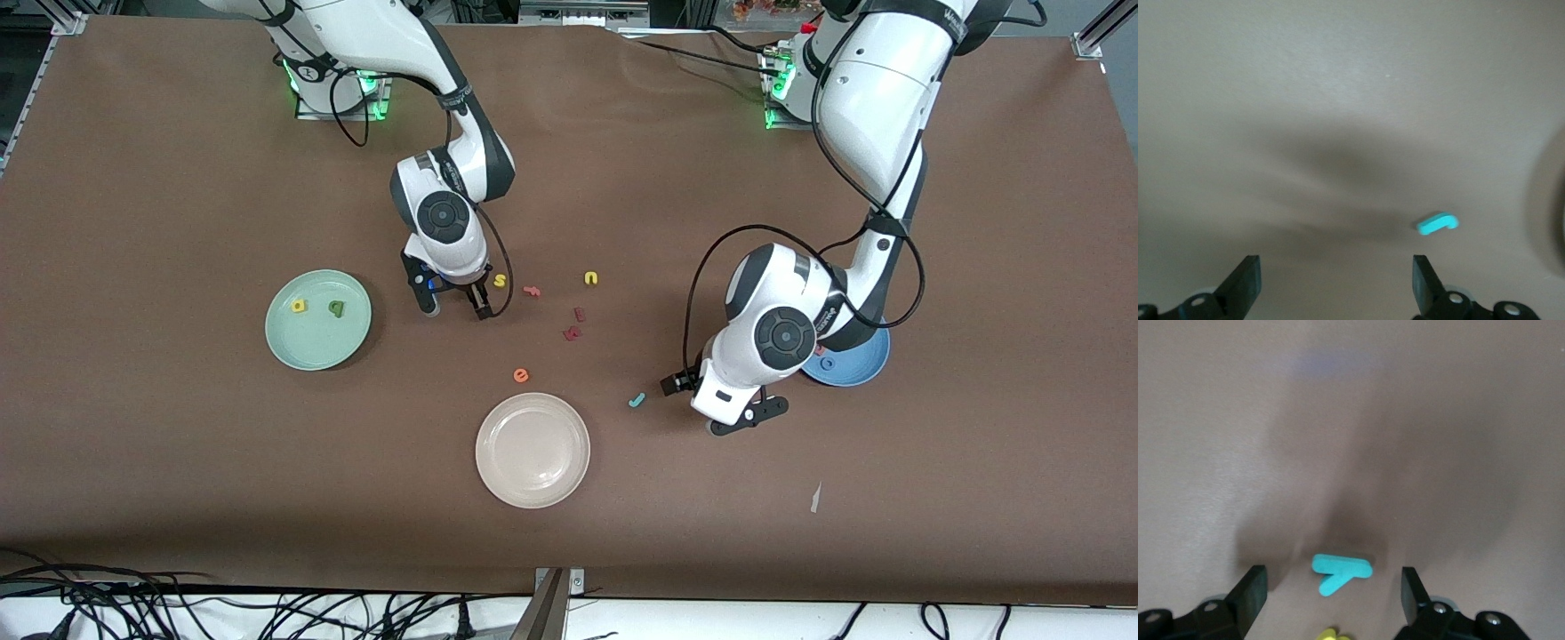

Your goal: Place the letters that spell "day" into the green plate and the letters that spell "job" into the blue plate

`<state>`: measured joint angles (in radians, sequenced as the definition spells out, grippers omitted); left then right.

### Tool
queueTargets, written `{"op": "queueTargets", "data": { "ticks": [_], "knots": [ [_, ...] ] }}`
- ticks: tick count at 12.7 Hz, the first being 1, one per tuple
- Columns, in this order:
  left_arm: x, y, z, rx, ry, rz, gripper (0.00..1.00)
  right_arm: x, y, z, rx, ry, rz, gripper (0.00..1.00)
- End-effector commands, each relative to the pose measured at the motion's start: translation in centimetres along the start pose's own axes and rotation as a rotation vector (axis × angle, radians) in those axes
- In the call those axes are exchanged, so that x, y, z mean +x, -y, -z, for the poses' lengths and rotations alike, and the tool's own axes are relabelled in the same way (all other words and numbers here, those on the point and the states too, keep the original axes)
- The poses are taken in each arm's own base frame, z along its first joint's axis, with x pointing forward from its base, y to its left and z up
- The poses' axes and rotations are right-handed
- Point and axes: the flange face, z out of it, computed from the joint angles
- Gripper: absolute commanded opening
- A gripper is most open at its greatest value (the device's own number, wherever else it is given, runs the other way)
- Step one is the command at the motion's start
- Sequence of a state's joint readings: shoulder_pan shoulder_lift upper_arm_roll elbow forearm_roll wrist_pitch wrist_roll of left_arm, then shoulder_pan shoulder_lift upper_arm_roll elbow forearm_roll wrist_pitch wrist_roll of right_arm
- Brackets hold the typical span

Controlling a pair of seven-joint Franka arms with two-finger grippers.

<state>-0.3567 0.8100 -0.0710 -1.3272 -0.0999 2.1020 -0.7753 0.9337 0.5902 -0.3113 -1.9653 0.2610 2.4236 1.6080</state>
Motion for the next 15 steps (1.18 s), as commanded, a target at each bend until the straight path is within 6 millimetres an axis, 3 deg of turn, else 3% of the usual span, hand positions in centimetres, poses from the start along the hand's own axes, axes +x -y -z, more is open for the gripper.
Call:
{"op": "queueTargets", "data": {
  "ticks": [1, 2, 6, 7, 10, 12, 15],
  "knots": [
    [-0.4, -3.0, -1.4, -0.016, 0.007, 0.105, 1.0, -0.1, -0.5, 0.0, 0.006, 0.012, -0.008, 0.67],
    [-0.7, -3.5, -1.9, -0.014, 0.004, 0.13, 1.0, -0.1, -0.5, 0.1, 0.007, 0.013, -0.004, 0.55],
    [-2.4, -6.1, -4.2, 0.0, -0.021, 0.214, 1.0, -0.1, -0.5, 0.1, 0.006, 0.013, -0.001, 0.21],
    [-2.8, -6.6, -4.7, 0.005, -0.03, 0.228, 1.0, -0.1, -0.4, 0.2, 0.009, 0.014, 0.0, 0.17],
    [-2.3, -6.7, -5.5, 0.002, -0.076, 0.301, 1.0, 1.1, 0.3, 2.1, 0.039, 0.016, 0.024, 0.16],
    [-2.2, -6.6, -6.2, 0.012, -0.094, 0.316, 1.0, 5.1, 0.1, 4.0, -0.026, 0.009, 0.145, 0.16],
    [-2.1, -6.7, -7.4, -0.002, -0.115, 0.347, 1.0, 14.2, -1.4, 7.9, -0.127, 0.048, 0.35, 0.17]
  ]
}}
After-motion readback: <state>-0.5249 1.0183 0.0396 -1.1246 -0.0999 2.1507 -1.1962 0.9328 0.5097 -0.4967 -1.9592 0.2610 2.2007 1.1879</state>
